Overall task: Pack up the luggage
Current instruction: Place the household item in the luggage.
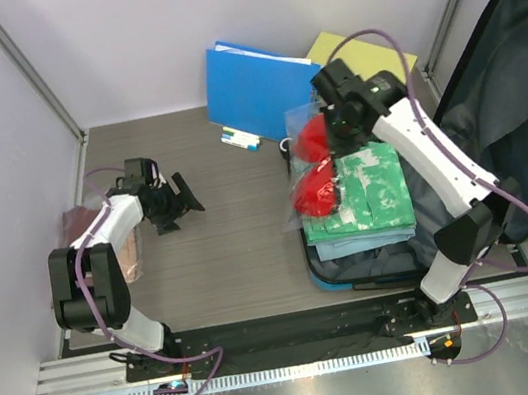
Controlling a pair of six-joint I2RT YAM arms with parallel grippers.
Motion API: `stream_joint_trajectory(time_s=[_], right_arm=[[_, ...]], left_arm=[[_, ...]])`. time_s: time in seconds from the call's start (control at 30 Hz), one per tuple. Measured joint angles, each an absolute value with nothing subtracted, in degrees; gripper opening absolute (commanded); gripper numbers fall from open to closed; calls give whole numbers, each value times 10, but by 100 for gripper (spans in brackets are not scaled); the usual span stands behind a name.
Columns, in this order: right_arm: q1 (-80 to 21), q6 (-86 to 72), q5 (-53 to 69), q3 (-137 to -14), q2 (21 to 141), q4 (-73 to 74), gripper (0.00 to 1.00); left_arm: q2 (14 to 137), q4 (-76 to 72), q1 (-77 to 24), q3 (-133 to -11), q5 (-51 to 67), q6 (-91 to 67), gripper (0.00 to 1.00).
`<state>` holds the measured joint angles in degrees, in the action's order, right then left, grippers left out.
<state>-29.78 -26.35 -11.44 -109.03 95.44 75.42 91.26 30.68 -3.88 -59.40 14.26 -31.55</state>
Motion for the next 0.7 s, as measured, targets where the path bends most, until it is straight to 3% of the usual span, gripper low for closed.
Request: stream_joint_trajectory(time_s=[0.33,0.7], right_arm=[[-133,-187,-168,-1014,941,772,1],[-73,-59,-267,-952,961,769,1]], left_arm=[[914,303,-39,-593,150,-314,88],[914,305,-39,-585,156,-311,88]])
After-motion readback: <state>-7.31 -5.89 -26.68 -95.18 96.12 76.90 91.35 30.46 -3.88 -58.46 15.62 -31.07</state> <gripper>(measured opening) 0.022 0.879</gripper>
